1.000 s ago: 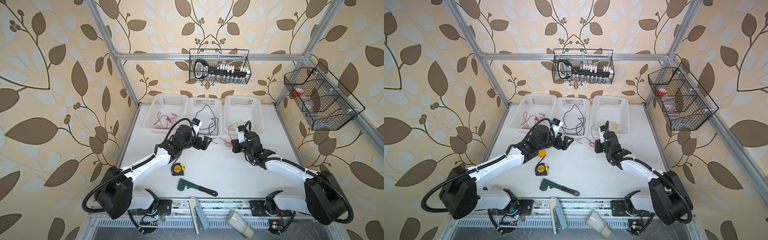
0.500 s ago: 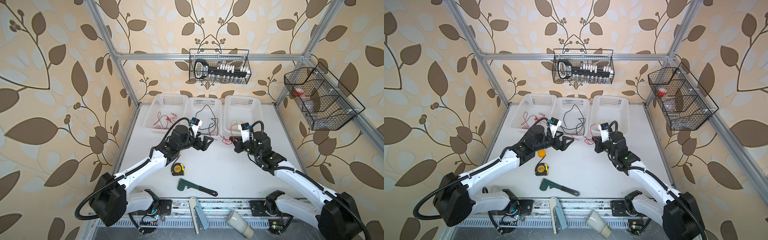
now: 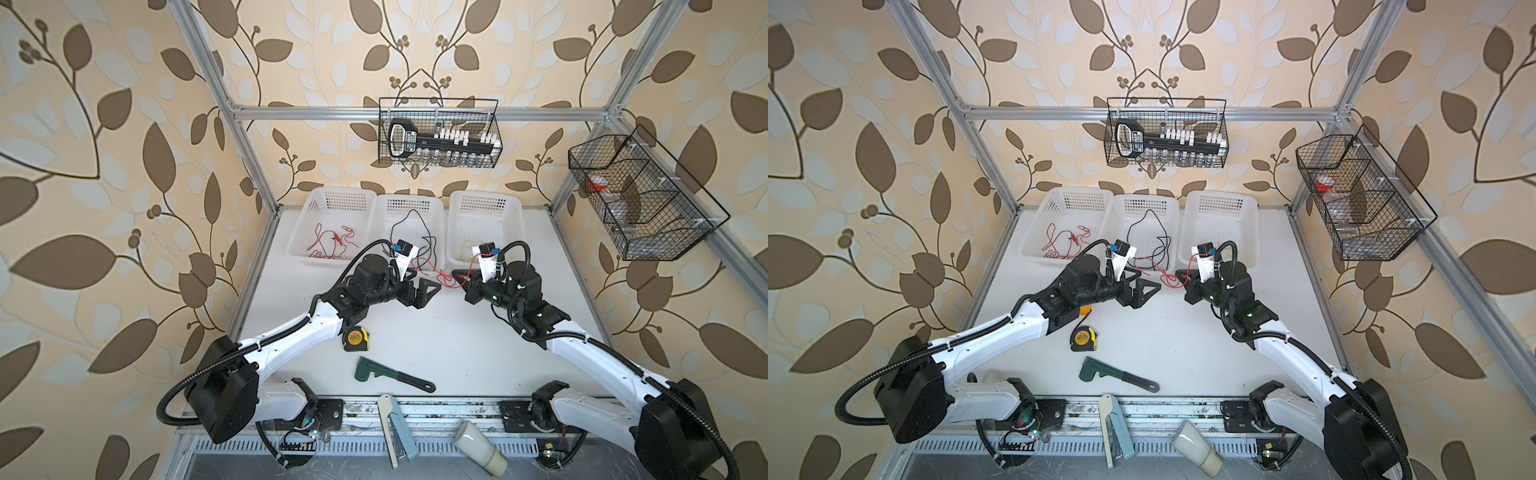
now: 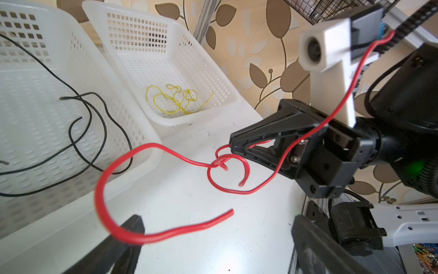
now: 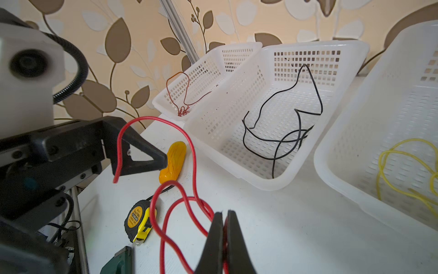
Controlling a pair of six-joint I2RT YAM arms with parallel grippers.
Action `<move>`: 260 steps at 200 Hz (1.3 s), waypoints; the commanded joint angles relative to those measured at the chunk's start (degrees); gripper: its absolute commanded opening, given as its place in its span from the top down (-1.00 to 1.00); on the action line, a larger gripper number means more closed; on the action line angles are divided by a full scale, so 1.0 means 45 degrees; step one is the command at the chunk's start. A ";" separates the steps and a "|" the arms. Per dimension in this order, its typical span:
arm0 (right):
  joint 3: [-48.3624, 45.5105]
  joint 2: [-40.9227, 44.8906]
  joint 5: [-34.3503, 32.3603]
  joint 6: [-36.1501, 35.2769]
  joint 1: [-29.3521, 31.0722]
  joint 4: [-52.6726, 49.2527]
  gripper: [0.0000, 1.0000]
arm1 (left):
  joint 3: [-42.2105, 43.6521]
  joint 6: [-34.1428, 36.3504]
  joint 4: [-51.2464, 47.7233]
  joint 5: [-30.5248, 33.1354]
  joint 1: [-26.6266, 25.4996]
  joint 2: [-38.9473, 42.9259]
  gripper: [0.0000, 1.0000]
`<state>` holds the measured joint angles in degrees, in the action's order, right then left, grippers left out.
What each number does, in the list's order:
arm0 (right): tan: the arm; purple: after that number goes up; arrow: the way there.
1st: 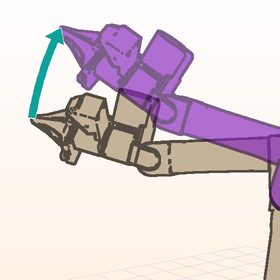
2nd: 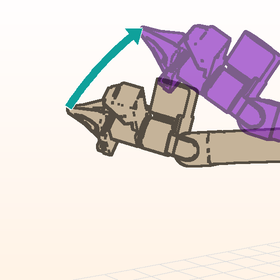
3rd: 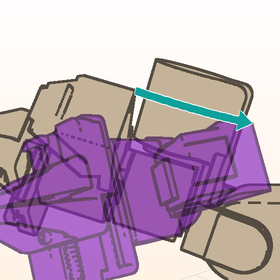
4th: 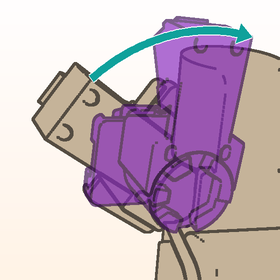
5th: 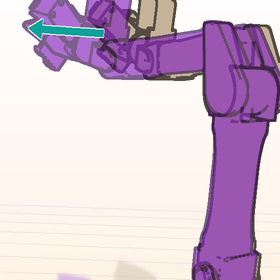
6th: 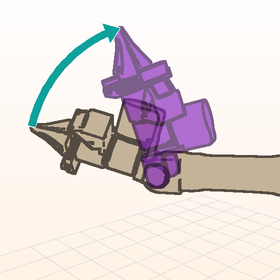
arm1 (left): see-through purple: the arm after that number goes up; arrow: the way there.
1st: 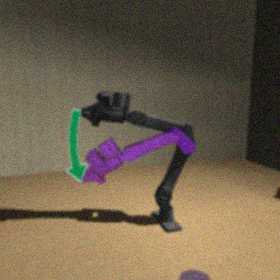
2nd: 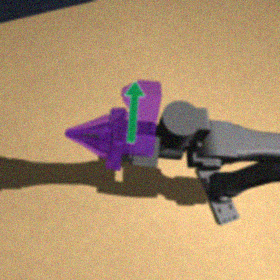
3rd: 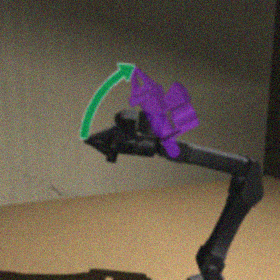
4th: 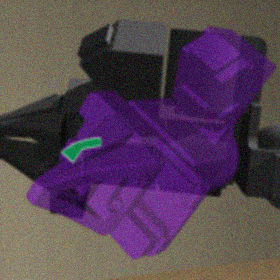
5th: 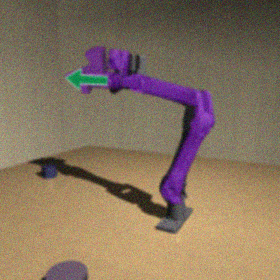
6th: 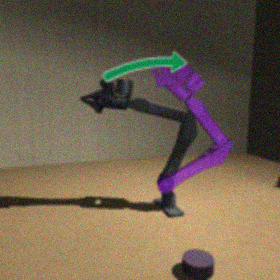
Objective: Untangle the cables
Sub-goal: 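Lift the red wire with the right gripper toward the approaching left gripper, then grasp the red wire with the left gripper and open the right gripper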
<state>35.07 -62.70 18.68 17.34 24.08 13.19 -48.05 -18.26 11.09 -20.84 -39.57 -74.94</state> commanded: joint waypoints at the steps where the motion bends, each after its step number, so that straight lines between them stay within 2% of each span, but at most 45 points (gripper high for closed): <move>1: 0.0462 -0.0125 0.0225 0.0091 0.0194 0.0437 1.00 | -0.0779 -0.0360 0.0791 -0.0030 -0.0287 -0.0274 -0.96; 32: 0.0482 -0.0107 0.0243 0.0186 0.0331 0.0588 1.00 | -0.1029 -0.0404 0.1009 -0.0054 -0.0508 -0.0672 -0.78; 68: 0.0456 -0.0132 0.0418 0.0317 0.0390 0.0827 1.00 | -0.1031 -0.0655 0.1508 -0.0139 -0.0562 -0.1056 -0.29; 92: 0.0435 -0.0244 0.0495 0.0393 0.0441 0.1009 1.00 | -0.1166 -0.0693 0.1500 -0.0270 -0.0562 -0.1256 0.09; 106: 0.0421 -0.0278 0.0553 0.0434 0.0451 0.1123 1.00 | -0.1166 -0.0700 0.1510 -0.0261 -0.0577 -0.1298 0.40; 140: 0.0405 -0.0432 0.0615 0.0550 0.0470 0.1368 1.00 | -0.1224 -0.0618 0.1525 -0.0310 -0.0562 -0.1336 1.00; 178: 0.0407 -0.0520 0.0464 0.0577 0.0484 0.1387 1.00 | -0.1182 -0.0477 0.1436 0.0032 -0.0576 -0.1213 1.00; 195: 0.0405 -0.0506 0.0296 0.0599 0.0481 0.1340 0.82 | -0.1018 -0.0346 0.1446 0.0569 -0.0562 -0.0984 1.00; 225: 0.0353 -0.0187 -0.0557 0.0354 0.0460 0.0894 0.47 | -0.0517 0.0184 0.1207 0.2590 -0.0572 -0.0061 1.00; 260: 0.0204 0.0409 -0.1696 0.0101 0.0083 0.0218 0.34 | -0.0573 0.1431 0.0047 0.5034 -0.0524 0.1049 1.00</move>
<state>35.38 -63.33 16.14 19.00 25.74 16.75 -50.11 -17.37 12.51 -9.08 -42.00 -75.37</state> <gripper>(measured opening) 0.316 0.052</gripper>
